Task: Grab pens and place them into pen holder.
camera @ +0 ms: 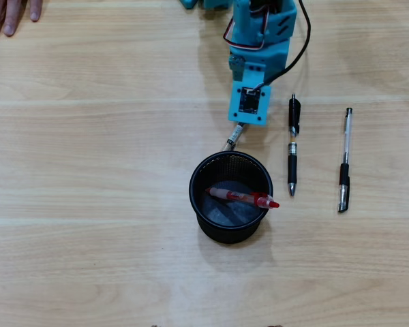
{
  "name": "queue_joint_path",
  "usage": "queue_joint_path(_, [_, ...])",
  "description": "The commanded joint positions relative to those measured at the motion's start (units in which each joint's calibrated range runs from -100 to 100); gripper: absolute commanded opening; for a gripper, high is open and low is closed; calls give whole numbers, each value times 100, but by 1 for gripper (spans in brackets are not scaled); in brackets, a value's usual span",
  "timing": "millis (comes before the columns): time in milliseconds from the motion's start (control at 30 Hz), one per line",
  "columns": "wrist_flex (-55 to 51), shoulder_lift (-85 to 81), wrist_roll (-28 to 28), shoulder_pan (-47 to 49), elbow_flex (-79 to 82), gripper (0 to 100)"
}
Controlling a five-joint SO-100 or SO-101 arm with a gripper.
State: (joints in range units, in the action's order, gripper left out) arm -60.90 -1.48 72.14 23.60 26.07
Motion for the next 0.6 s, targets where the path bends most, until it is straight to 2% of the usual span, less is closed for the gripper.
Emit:
queue_joint_path(0, [1100, 554, 46, 36, -339, 13])
queue_joint_path(167, [1822, 1078, 46, -77, -330, 13])
queue_joint_path(567, [1762, 1205, -502, -537, -511, 12])
